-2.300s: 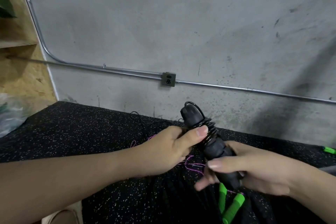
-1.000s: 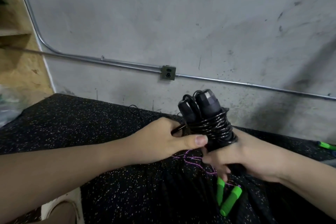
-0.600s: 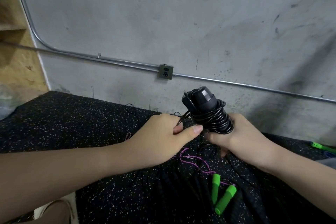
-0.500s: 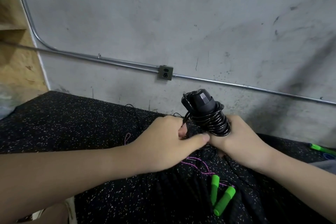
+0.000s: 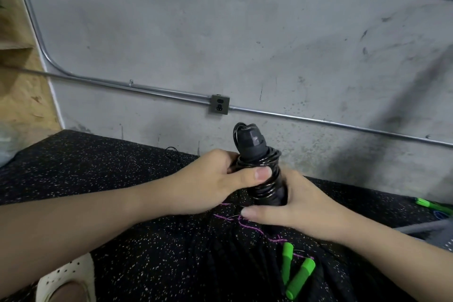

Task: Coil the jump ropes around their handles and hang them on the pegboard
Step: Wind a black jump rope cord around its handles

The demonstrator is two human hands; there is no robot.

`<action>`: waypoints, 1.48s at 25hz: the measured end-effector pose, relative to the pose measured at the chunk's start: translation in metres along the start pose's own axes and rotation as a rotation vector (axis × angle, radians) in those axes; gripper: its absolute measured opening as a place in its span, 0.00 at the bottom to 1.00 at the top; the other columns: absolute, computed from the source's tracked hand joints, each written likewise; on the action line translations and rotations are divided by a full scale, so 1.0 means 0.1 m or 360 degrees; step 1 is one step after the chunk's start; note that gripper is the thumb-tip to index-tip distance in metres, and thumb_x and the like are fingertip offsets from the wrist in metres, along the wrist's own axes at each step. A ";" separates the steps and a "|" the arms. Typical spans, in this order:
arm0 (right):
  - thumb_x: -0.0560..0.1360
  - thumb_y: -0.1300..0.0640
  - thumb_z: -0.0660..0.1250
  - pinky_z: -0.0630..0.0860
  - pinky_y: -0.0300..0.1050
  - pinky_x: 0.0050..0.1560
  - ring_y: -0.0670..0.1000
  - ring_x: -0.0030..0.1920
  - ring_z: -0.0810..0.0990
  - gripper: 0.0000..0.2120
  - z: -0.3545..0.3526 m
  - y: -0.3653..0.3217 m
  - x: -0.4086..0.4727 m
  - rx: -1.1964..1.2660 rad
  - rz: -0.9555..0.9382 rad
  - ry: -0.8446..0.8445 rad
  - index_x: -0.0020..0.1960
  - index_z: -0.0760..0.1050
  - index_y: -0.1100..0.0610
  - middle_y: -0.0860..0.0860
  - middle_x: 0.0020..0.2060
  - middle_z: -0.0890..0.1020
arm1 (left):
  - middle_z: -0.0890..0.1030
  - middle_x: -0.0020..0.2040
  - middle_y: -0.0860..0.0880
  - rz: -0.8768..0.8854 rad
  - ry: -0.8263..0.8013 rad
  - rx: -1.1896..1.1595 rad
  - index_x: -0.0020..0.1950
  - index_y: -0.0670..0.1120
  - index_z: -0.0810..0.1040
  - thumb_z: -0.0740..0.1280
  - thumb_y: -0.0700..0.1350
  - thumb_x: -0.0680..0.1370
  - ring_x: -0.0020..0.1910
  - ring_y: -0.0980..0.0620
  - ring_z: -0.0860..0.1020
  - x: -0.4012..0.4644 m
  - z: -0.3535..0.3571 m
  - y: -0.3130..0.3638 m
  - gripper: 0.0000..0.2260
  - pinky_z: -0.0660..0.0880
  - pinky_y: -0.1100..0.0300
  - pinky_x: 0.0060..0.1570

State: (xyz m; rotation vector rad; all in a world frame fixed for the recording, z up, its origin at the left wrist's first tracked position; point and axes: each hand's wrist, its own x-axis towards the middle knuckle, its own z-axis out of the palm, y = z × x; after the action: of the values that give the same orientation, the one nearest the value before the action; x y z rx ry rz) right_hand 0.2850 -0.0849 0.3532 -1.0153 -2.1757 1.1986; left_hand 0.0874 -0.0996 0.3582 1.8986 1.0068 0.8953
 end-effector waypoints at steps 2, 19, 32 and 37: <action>0.71 0.61 0.76 0.81 0.47 0.49 0.55 0.46 0.85 0.06 0.03 -0.06 -0.06 0.0694 0.0175 -0.0306 0.48 0.84 0.56 0.60 0.47 0.86 | 0.85 0.38 0.53 0.0017 -0.0148 -0.0043 0.55 0.44 0.81 0.66 0.57 0.82 0.37 0.54 0.82 -0.01 -0.03 0.03 0.16 0.78 0.60 0.42; 0.68 0.74 0.74 0.71 0.46 0.33 0.51 0.30 0.74 0.10 -0.02 0.13 -0.05 0.0240 0.0118 0.0559 0.38 0.79 0.61 0.55 0.29 0.78 | 0.72 0.27 0.60 -0.0126 0.0456 0.0652 0.34 0.55 0.68 0.67 0.68 0.75 0.28 0.62 0.70 -0.01 0.24 0.10 0.21 0.66 0.67 0.33; 0.69 0.66 0.68 0.68 0.43 0.31 0.50 0.28 0.69 0.11 -0.10 -0.09 -0.21 0.1061 0.0399 -0.0570 0.51 0.75 0.60 0.53 0.31 0.69 | 0.76 0.27 0.57 0.0098 -0.0009 0.0079 0.37 0.56 0.77 0.60 0.62 0.83 0.27 0.63 0.73 -0.06 0.14 0.05 0.18 0.68 0.70 0.33; 0.64 0.65 0.65 0.65 0.43 0.29 0.51 0.26 0.66 0.06 -0.17 -0.07 -0.17 0.0573 0.0199 -0.0042 0.41 0.72 0.66 0.55 0.25 0.69 | 0.61 0.24 0.56 -0.0199 0.0165 0.0586 0.30 0.50 0.61 0.55 0.75 0.70 0.24 0.57 0.59 0.00 0.07 0.08 0.28 0.56 0.62 0.26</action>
State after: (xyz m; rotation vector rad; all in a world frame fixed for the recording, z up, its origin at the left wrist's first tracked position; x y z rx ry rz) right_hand 0.3044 -0.0915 0.3674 -0.9916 -1.8432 1.5980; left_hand 0.0958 -0.1048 0.3625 2.0757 1.4162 0.7818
